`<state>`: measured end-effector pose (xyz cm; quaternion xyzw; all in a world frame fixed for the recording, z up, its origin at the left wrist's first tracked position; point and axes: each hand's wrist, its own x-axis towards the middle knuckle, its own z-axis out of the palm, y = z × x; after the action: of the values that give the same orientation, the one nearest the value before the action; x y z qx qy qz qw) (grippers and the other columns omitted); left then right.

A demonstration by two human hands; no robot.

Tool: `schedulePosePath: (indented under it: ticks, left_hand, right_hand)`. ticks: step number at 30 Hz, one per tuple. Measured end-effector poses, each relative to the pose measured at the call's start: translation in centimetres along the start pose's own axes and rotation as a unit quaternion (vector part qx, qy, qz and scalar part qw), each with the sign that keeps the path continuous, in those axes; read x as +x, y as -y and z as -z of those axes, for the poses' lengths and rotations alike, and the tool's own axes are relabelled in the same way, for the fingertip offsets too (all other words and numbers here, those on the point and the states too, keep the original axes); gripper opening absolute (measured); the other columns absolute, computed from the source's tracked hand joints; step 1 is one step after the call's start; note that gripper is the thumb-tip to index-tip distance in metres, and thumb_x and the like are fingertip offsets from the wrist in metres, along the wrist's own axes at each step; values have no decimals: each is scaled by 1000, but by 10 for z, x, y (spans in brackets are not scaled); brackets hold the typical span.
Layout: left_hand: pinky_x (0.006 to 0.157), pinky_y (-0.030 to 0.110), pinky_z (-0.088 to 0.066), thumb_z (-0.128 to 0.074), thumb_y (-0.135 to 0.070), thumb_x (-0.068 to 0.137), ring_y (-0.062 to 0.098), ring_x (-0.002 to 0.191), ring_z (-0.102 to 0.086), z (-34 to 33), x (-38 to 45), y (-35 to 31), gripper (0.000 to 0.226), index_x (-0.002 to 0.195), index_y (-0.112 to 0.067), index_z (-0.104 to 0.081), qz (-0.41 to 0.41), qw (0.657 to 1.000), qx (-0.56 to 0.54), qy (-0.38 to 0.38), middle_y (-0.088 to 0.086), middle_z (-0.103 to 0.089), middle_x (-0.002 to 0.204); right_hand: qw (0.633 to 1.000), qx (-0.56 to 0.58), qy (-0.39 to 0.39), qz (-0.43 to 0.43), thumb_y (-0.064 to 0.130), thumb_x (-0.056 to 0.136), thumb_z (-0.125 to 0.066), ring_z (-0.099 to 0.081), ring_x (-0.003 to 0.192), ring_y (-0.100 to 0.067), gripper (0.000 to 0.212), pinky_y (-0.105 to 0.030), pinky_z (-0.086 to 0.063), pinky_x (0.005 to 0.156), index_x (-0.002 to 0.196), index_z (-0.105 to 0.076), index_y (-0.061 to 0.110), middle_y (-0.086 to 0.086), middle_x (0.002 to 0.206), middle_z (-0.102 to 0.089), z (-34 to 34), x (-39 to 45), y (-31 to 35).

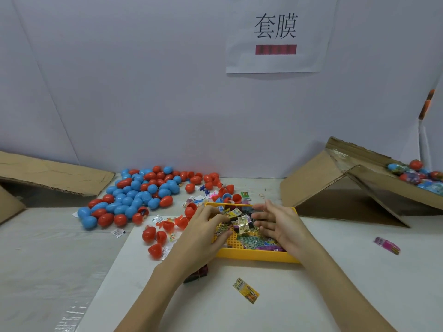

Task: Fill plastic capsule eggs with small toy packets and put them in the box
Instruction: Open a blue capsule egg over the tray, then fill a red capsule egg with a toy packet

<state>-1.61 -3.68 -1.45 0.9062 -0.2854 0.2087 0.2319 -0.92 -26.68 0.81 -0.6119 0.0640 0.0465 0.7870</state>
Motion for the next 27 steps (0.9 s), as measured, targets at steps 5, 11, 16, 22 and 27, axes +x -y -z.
schedulePosePath:
  ticks: [5, 11, 16, 22, 27]
  left_hand:
    - [110, 26, -34, -60, -44, 100, 11, 129, -35, -3, 1, 1, 42, 136, -23, -60, 25, 999, -23, 20, -5, -46, 134]
    - [106, 26, -31, -49, -58, 99, 6, 131, -33, 8, 18, 20, 51, 141, -29, -53, 204, 971, -121, -27, -9, -44, 138]
    - [107, 41, -36, -42, -40, 107, 28, 126, -43, 27, 39, 72, 39, 126, -17, -67, 296, 949, 110, -12, 10, -55, 134]
    - [99, 39, -37, -38, -28, 109, 27, 112, -44, 29, 37, 104, 33, 112, -10, -66, 282, 942, 169, 75, 12, -56, 119]
    - [90, 37, -41, -50, -20, 103, 28, 111, -49, 24, 40, 90, 23, 109, -9, -69, 284, 953, 98, 21, 12, -62, 110]
  right_hand:
    - [1000, -18, 23, -1, 32, 108, -51, -72, 68, -19, 39, -24, -58, 58, 106, -76, 2, -14, 84, -75, 1, 2, 0]
    - [999, 6, 38, 27, 32, 106, -54, -70, 66, -20, 38, -24, -57, 55, 105, -76, 1, -17, 83, -73, 5, 4, -2]
    - [999, 5, 44, 29, 35, 104, -57, -70, 66, -21, 39, -25, -57, 55, 101, -78, 3, -17, 84, -74, 4, 3, -2]
    - [999, -5, 40, 29, 33, 105, -56, -71, 66, -21, 37, -25, -57, 56, 99, -79, 5, -16, 84, -75, 4, 2, -2]
    - [999, -13, 41, 23, 34, 104, -57, -70, 67, -21, 37, -25, -57, 56, 98, -80, 5, -16, 84, -75, 3, 3, -2]
